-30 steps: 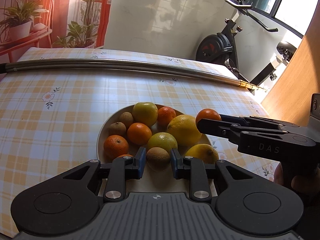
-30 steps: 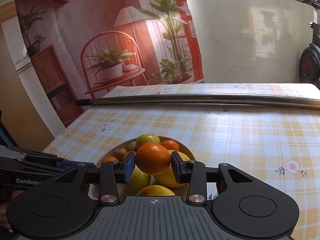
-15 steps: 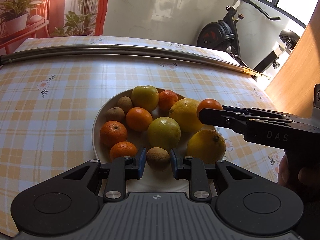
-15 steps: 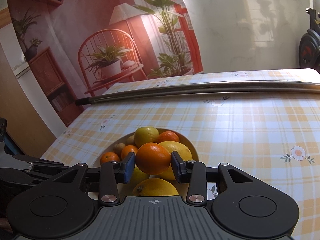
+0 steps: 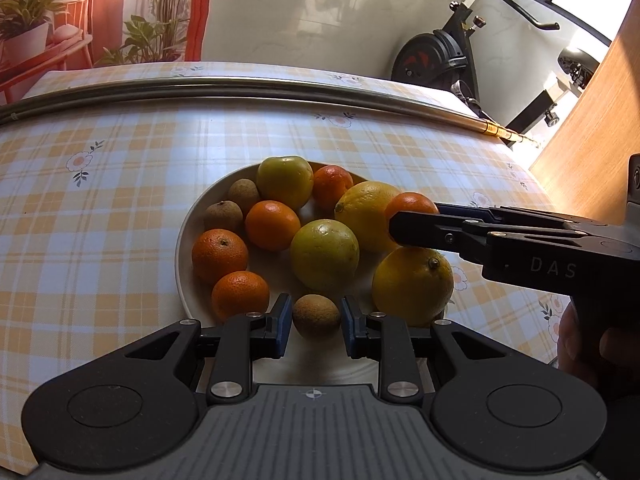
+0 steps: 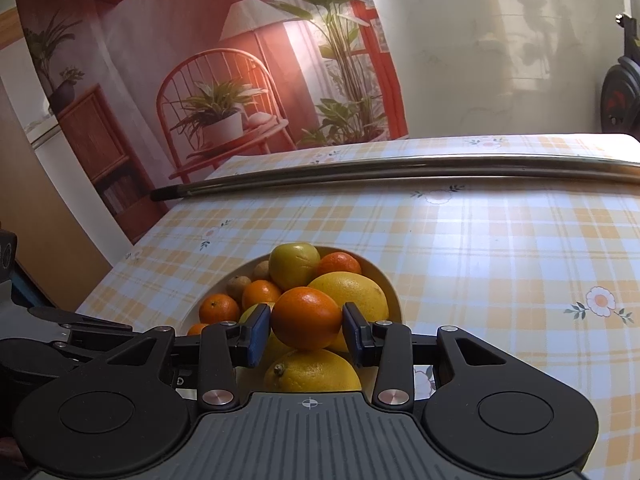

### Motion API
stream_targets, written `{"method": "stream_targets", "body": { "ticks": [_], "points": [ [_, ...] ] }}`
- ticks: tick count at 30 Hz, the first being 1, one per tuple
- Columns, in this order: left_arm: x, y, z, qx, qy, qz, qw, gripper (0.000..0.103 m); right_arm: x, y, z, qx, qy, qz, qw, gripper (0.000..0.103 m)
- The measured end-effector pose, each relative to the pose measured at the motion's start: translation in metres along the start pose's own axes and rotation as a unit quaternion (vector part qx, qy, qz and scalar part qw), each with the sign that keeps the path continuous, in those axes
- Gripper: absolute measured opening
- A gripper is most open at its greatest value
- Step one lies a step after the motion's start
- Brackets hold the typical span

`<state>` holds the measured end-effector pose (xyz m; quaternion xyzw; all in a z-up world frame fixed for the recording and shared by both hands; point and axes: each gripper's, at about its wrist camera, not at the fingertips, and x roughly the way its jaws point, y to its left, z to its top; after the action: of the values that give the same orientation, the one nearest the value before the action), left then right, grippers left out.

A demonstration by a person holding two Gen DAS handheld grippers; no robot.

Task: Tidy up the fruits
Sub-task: 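Lower the mandarin onto the plate with the right gripper while the left lowers the kiwi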

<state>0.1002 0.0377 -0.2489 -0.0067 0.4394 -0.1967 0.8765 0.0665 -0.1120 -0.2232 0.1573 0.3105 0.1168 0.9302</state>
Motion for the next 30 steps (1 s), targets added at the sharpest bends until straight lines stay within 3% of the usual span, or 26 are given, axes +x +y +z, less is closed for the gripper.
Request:
{"method": "stream_targets", "body": {
  "ticks": [30],
  "points": [
    [0.0024, -0.0039, -0.0013, 0.009, -0.003, -0.004, 0.9999, 0.028, -0.0081, 0.0030, 0.0005, -0.016, -0.017, -0.004, 1.000, 0.039]
  ]
}}
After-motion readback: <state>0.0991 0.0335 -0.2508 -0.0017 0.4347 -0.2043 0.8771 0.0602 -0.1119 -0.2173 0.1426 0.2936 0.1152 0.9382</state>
